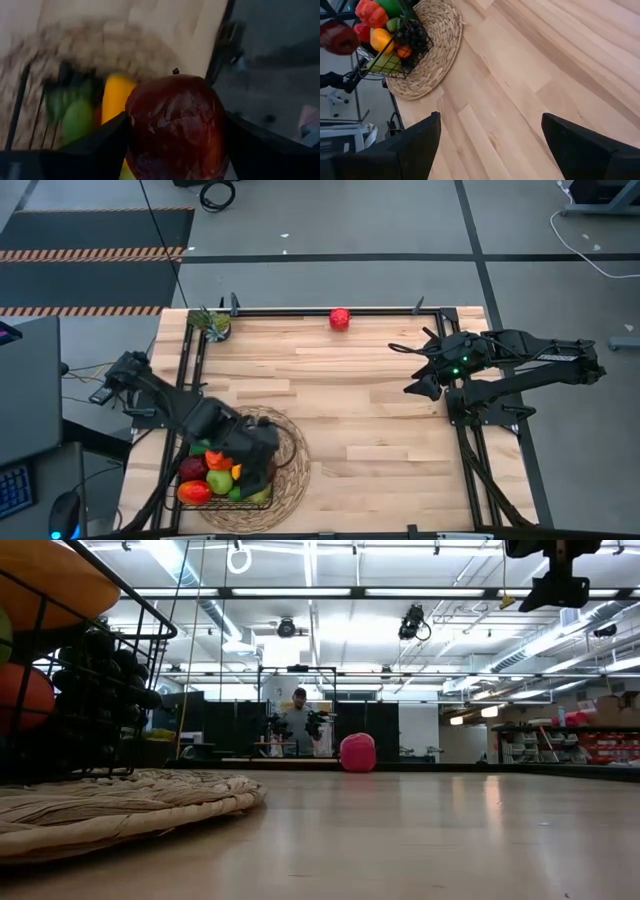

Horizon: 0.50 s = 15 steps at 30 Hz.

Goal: Build produce basket
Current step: Put the dark red apple into the black wire basket

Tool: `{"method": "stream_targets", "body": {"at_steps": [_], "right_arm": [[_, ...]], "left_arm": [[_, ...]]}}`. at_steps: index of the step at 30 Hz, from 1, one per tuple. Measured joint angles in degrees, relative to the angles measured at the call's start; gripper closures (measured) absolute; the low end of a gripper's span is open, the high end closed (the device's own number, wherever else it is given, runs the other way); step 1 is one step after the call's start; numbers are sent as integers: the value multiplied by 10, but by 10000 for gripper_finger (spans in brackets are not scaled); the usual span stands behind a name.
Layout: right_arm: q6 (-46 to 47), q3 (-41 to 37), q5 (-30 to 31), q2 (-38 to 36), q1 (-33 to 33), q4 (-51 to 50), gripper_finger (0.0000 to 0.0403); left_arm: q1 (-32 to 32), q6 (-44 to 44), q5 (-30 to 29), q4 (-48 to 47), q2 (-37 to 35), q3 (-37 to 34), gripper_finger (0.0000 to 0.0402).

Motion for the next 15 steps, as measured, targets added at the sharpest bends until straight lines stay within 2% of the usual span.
{"method": "stream_targets", "body": {"at_steps": [7, 10, 15], "right_arm": [[0, 0, -2, 0, 0, 4, 54], [0, 0, -2, 0, 0, 4, 54], [-4, 0, -3, 0, 0, 4, 54]], "left_arm": [[-56, -113, -34, -118, 0, -1, 73], [-61, -141, -33, -125, 0, -1, 53], [-64, -174, -1, -109, 0, -1, 47]]}}
